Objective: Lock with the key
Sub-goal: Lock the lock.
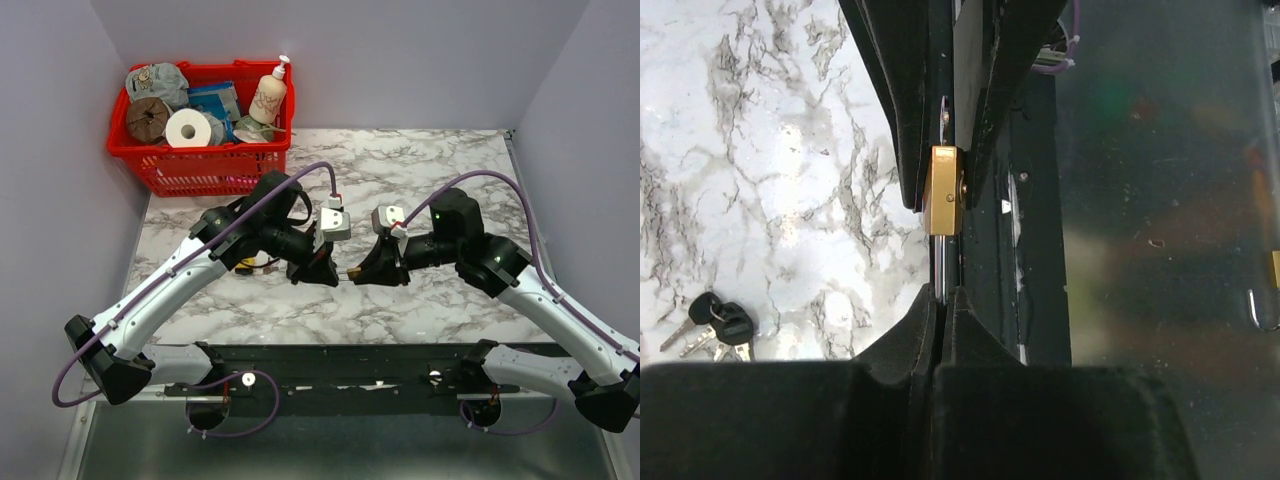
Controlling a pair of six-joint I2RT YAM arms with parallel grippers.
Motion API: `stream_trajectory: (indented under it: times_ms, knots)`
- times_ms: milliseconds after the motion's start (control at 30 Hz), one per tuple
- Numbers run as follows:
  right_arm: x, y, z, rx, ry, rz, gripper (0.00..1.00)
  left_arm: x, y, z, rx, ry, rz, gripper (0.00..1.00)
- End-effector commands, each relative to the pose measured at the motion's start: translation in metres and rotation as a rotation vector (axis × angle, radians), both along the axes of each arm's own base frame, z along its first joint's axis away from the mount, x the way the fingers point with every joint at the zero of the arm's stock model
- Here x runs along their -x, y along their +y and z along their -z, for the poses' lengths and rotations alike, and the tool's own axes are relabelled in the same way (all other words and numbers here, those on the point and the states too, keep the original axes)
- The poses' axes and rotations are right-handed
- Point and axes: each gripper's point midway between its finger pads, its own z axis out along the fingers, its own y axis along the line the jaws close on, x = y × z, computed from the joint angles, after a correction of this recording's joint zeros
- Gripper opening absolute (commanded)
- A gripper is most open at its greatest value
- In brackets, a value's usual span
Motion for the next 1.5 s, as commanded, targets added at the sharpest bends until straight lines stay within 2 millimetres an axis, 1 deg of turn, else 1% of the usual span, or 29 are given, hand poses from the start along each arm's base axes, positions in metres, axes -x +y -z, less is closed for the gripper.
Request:
stream_trajectory:
  times_ms: [0, 100, 167, 267, 333, 500, 600, 733, 767, 867, 1000, 1033, 1067, 1100, 1167, 1200, 1233, 1267, 1300, 1333, 1367, 1400, 1433, 1467]
  knots:
    - [0.012, 0.018, 0.006, -0.017, 0.027, -0.074, 0.01, -0.01, -0.037, -0.043, 0.184, -0.107, 0.025, 0.0]
    - [0.012, 0.022, 0.005, -0.028, 0.051, -0.075, 0.01, -0.012, -0.044, -0.047, 0.215, -0.105, -0.006, 0.0]
    - [0.015, 0.025, 0.004, -0.036, 0.069, -0.084, 0.01, -0.023, -0.048, -0.052, 0.251, -0.117, -0.081, 0.0]
    - [0.017, 0.025, 0.005, -0.039, 0.108, -0.085, 0.01, -0.03, -0.05, -0.059, 0.304, -0.146, -0.128, 0.0]
    - [0.019, 0.025, 0.007, -0.036, 0.135, -0.082, 0.01, -0.028, -0.051, -0.061, 0.321, -0.129, -0.135, 0.0]
    - [0.026, 0.026, 0.008, -0.045, 0.2, -0.104, 0.01, -0.033, -0.056, -0.063, 0.336, -0.145, -0.158, 0.0]
    - [0.025, 0.026, 0.008, -0.049, 0.193, -0.099, 0.01, -0.031, -0.057, -0.063, 0.34, -0.133, -0.144, 0.0]
    - [0.019, 0.023, 0.011, -0.035, 0.146, -0.065, 0.01, -0.021, -0.052, -0.06, 0.327, -0.129, -0.097, 0.0]
    - [0.019, 0.022, 0.012, -0.029, 0.136, -0.062, 0.01, -0.018, -0.048, -0.052, 0.296, -0.158, -0.057, 0.0]
    - [0.019, 0.013, 0.022, 0.008, 0.094, -0.055, 0.01, -0.012, -0.037, -0.039, 0.215, -0.211, 0.026, 0.0]
    - [0.021, 0.004, 0.04, 0.064, 0.077, -0.039, 0.01, -0.021, -0.025, -0.03, 0.17, -0.293, 0.021, 0.0]
    - [0.02, 0.003, 0.039, 0.064, 0.076, -0.031, 0.01, -0.021, -0.023, -0.029, 0.163, -0.31, 0.022, 0.03]
    - [0.02, 0.002, 0.04, 0.066, 0.081, -0.023, 0.01, -0.023, -0.02, -0.027, 0.143, -0.322, 0.015, 0.09]
    - [0.016, 0.003, 0.037, 0.065, 0.087, 0.005, 0.01, -0.025, -0.019, -0.027, 0.139, -0.354, 0.023, 0.24]
    - [0.008, 0.003, 0.032, 0.06, 0.084, 0.045, 0.01, -0.032, -0.015, -0.026, 0.116, -0.368, -0.01, 0.38]
    - [0.001, 0.003, 0.023, 0.045, 0.074, 0.077, 0.01, -0.036, -0.013, -0.026, 0.11, -0.367, -0.035, 0.51]
    - [-0.004, 0.002, 0.019, 0.036, 0.07, 0.1, 0.01, -0.039, -0.01, -0.027, 0.109, -0.347, -0.062, 0.58]
    - [-0.015, -0.002, 0.013, 0.022, 0.066, 0.145, 0.01, -0.049, -0.002, -0.026, 0.096, -0.333, -0.106, 0.64]
    - [-0.025, -0.004, 0.004, -0.003, 0.057, 0.189, 0.01, -0.055, 0.004, -0.026, 0.087, -0.327, -0.137, 0.76]
    - [-0.033, -0.007, -0.005, -0.029, 0.036, 0.225, 0.01, -0.059, 0.01, -0.029, 0.089, -0.31, -0.177, 0.92]
    - [-0.045, -0.016, -0.015, -0.059, 0.008, 0.283, 0.01, -0.077, 0.024, -0.032, 0.09, -0.304, -0.257, 0.99]
    - [-0.059, -0.021, -0.028, -0.101, -0.035, 0.35, 0.01, -0.085, 0.031, -0.035, 0.101, -0.293, -0.308, 0.99]
    - [-0.068, -0.026, -0.033, -0.125, -0.052, 0.396, 0.01, -0.095, 0.039, -0.039, 0.111, -0.288, -0.372, 0.99]
    - [-0.079, -0.034, -0.041, -0.152, -0.068, 0.453, 0.01, -0.101, 0.043, -0.05, 0.163, -0.252, -0.457, 0.99]
